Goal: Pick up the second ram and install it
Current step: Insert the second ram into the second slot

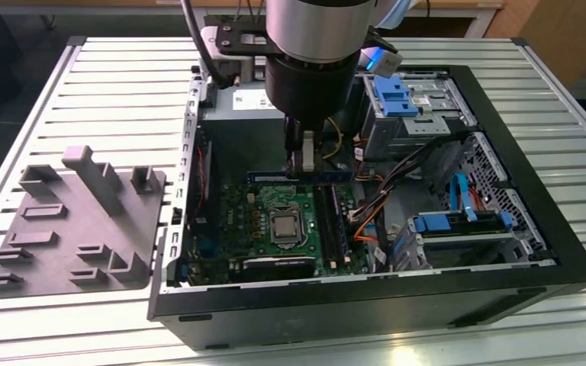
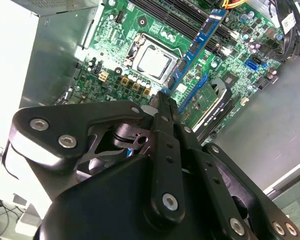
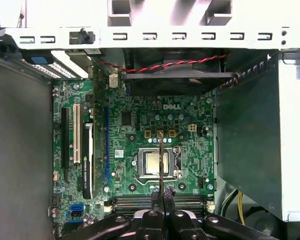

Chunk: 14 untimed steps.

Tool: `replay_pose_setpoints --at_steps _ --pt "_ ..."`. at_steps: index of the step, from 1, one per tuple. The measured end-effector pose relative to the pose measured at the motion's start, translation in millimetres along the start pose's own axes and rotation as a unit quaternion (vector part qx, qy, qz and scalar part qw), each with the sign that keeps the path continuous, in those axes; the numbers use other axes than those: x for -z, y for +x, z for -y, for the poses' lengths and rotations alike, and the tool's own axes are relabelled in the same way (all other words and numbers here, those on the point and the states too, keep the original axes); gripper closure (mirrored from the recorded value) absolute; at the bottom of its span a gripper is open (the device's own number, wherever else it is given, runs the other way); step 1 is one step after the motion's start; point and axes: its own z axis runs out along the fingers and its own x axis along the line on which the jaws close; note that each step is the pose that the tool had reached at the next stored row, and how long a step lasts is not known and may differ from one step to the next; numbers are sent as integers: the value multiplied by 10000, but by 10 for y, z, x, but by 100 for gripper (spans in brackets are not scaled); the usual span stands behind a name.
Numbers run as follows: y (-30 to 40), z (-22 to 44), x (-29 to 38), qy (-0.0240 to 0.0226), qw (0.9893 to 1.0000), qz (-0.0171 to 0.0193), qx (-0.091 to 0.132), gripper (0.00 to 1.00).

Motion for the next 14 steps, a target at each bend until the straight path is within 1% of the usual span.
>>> replay_pose_setpoints --at_steps 4,7,11,14 --pt "0 0 0 3 9999 5 -150 88" --pt "0 0 1 5 9996 10 -278 88" --pt "0 0 1 9 9990 16 -457 88" --pt "0 0 1 13 9982 21 -601 88"
